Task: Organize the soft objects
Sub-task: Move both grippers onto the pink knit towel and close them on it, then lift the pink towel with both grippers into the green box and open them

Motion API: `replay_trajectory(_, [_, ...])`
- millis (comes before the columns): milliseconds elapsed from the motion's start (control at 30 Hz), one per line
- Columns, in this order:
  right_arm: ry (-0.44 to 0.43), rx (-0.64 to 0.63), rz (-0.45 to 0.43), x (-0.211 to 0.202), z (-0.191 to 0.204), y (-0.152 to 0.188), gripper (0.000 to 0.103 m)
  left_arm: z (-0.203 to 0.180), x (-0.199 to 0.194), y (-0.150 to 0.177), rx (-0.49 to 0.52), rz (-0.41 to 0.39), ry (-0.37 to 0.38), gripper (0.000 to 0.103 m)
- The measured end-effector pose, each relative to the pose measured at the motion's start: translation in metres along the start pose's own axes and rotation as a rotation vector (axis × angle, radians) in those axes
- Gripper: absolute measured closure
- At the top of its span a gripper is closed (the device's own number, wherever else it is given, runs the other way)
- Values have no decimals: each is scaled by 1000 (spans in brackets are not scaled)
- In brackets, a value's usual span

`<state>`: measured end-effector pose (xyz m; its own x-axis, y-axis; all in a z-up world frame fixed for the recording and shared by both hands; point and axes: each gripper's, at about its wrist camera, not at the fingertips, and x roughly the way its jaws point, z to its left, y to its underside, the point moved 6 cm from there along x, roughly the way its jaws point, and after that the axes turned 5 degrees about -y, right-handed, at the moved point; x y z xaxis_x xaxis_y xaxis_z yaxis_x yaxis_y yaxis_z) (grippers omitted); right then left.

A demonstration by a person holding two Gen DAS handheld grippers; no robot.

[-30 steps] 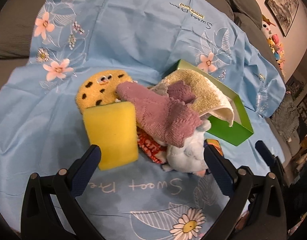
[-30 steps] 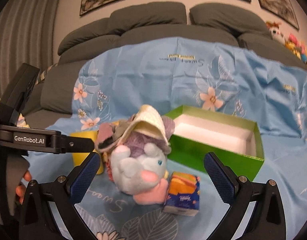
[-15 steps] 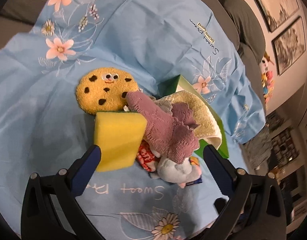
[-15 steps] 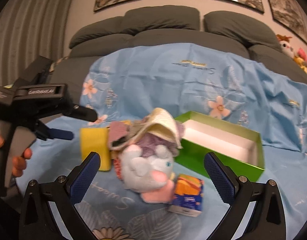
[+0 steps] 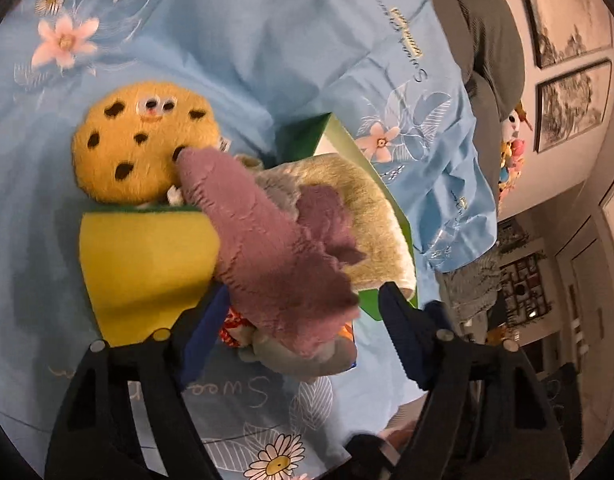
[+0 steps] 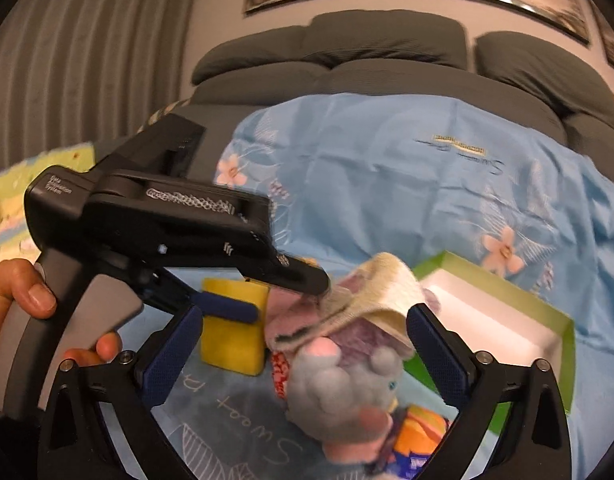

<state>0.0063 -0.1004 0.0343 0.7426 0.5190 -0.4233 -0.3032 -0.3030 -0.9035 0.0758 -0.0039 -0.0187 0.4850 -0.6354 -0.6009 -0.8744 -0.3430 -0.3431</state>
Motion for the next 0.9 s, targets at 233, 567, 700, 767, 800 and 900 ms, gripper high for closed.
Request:
replay_trajectory(233, [-109,119,98,43,-6,22,42,16,6,-4,-69,20,31,41])
replay_trajectory(567, [-143,108,111,53,4,23,79,29,-4,-6,-124,-12,71,68])
replay_trajectory(700, [-123,91,137,60,3,26,87,29,-4,-4,-125,-20,81,82])
replay_trajectory(767, [-133,113,158,67,-2,32,93,31,-3,-4,-131,-22,75,84])
replay_trajectory(800, [-136,113,163,69,-2,34,96,32,-4,-3,-131,-28,72,85])
replay_trajectory(900, [-136,81,163,72,0,35,99,29,-6,-2,-125,-49,73,88])
